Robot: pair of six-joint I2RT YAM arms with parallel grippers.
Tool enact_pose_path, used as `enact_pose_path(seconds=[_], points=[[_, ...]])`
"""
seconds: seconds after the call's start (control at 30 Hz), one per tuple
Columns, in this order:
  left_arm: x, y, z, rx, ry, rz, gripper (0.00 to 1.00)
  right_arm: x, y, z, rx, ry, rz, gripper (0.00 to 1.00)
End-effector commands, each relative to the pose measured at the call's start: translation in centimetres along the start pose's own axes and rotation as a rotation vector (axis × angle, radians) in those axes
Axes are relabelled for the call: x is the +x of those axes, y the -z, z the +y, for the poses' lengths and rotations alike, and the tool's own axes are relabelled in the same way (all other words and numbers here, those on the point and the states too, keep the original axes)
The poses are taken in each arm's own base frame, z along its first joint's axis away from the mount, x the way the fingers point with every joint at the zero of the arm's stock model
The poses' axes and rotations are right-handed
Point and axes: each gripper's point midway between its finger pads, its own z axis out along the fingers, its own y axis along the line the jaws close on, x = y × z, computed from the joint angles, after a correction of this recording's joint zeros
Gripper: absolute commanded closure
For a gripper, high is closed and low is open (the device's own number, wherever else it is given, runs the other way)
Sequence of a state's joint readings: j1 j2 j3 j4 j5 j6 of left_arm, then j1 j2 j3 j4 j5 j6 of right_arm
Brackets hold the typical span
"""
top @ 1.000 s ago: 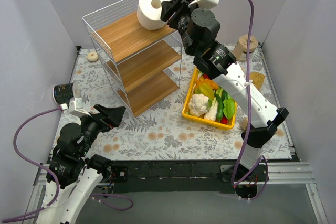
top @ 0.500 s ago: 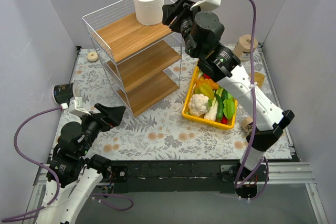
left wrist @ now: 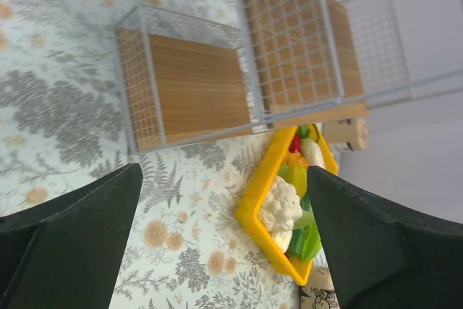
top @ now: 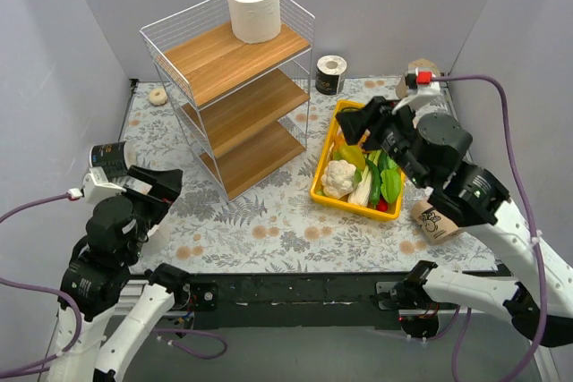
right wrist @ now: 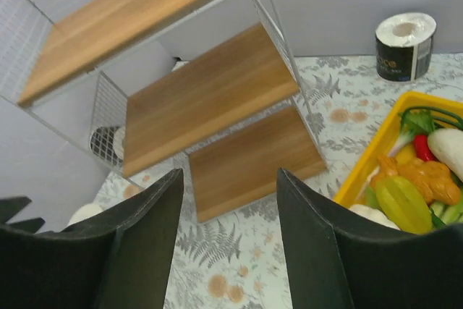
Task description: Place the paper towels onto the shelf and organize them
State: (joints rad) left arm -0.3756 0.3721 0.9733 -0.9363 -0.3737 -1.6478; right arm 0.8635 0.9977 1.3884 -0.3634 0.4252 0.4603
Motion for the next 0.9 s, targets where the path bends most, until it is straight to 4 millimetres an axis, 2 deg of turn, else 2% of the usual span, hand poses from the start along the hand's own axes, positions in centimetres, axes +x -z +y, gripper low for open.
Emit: enact_pose_path(seconds=[0.0,0.1,0.17,0.33,0.37,0.5,0.67,0.77,0.87], points=[[0.0,-0.6,4.1,-0.292,-0.017,0.004,0.02,2.2,4.1,-2.8,0.031,0.031,0.063,0.38],[1.5,-2.1,6.7,-0.467,-0.056,0.037,0.02,3.0,6.4,-4.2,0.033,0.008,0.062,0.39],[2.0,-3.0,8.0,-0.562,-0.057,0.035,0.02,3.1,7.3,-5.0,0.048,-0.001,0.049,0.39],[0.8,-3.5,9.3,-0.678,-0.039,-0.069,0.02,3.7,9.6,-6.6,0.068,-0.021,0.038,0.39],[0.6,-3.5,9.4,-0.691,-0.051,-0.077,0.05,4.6,9.7,-7.0,0.080,-0.023,0.057,0.39],[-0.3,-3.7,10.4,-0.788,-0.095,-0.129,0.07,5.5,10.0,-7.4,0.076,-0.043,0.064,0.39],[-0.2,-3.4,12.0,-0.816,-0.062,-0.168,0.07,5.5,10.2,-7.3,0.077,-0.035,0.078,0.39],[-0.4,-3.9,12.5,-0.847,-0.074,-0.190,0.02,5.3,10.5,-7.3,0.083,-0.030,0.089,0.39],[-0.7,-4.9,12.2,-0.858,-0.085,-0.178,0.02,4.9,10.7,-7.2,0.081,-0.032,0.091,0.39]])
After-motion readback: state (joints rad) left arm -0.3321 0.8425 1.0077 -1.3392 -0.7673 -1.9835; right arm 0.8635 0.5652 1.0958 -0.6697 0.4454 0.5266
